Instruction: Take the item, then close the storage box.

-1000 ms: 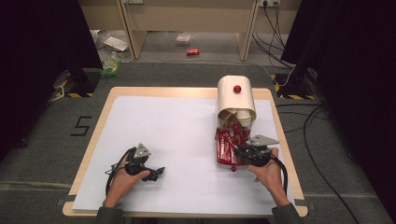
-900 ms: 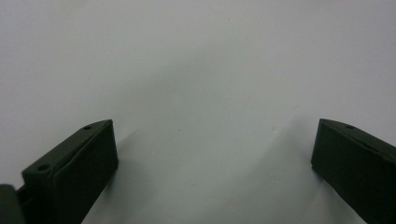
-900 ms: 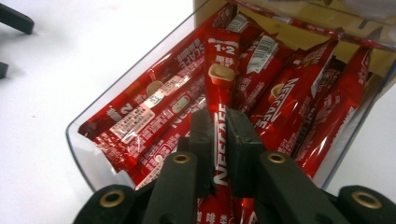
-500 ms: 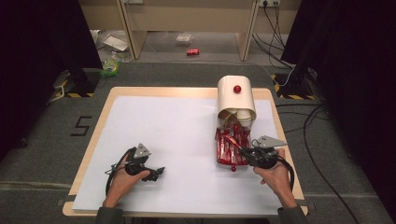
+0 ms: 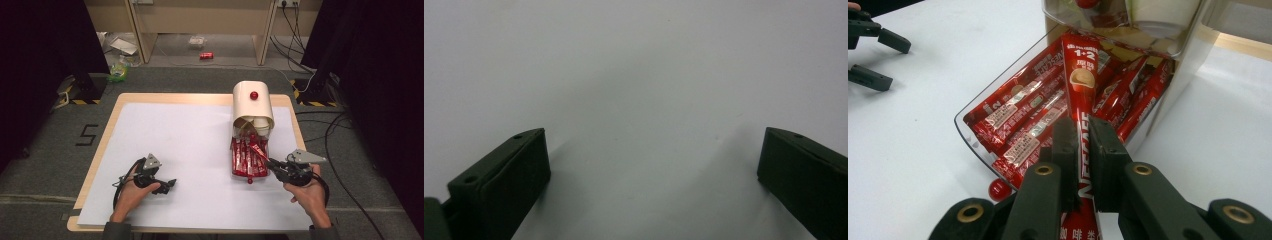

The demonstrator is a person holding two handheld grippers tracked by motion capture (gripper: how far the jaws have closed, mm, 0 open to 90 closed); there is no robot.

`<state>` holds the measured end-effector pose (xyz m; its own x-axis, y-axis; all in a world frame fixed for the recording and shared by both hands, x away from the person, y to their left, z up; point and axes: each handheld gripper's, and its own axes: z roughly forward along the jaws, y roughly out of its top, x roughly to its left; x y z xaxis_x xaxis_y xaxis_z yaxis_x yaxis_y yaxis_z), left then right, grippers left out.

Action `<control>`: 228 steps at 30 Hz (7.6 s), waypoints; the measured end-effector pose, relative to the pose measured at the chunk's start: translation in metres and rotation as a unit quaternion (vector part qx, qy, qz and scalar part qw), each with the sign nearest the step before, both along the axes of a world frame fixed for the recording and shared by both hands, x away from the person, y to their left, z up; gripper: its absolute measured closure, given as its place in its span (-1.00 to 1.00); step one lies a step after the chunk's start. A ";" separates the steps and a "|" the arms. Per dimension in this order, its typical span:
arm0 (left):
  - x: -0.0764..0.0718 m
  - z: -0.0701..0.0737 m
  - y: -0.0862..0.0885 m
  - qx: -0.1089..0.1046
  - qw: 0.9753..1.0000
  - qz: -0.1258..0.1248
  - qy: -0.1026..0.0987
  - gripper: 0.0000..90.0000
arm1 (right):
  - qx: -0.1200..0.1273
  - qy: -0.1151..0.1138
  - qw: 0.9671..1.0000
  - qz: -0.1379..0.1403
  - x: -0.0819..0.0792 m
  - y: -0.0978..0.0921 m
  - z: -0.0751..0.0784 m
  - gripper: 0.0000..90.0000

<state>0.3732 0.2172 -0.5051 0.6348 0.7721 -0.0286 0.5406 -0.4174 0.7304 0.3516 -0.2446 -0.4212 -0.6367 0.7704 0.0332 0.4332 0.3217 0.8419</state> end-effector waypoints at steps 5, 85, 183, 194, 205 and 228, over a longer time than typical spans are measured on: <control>0.000 0.000 0.000 0.000 1.000 0.000 0.000 -1.00 | 0.003 -0.002 1.000 -0.009 -0.004 -0.008 -0.001 0.85; 0.000 0.000 0.000 0.000 1.000 0.000 0.001 -1.00 | 0.018 0.017 0.993 -0.114 -0.011 -0.078 -0.036 0.57; 0.000 0.000 0.000 0.000 1.000 0.000 0.001 -1.00 | -0.020 -0.018 0.998 -0.050 -0.032 0.005 -0.059 -0.39; 0.000 0.000 0.000 0.000 1.000 0.000 0.001 -1.00 | -0.036 -0.030 0.997 -0.057 -0.025 0.011 -0.063 -0.37; 0.000 0.000 0.000 0.000 1.000 0.000 0.001 -1.00 | -0.058 -0.034 0.996 -0.052 -0.021 0.016 -0.062 -0.42; 0.000 0.000 0.000 0.000 1.000 0.000 0.002 -1.00 | 0.000 -0.044 0.996 -0.076 0.002 0.013 -0.062 -0.41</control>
<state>0.3734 0.2175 -0.5049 0.6348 0.7721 -0.0308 0.5429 -0.4173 0.7288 0.3540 -0.2318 -0.4832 -0.5131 0.8581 -0.0180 0.4016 0.2586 0.8786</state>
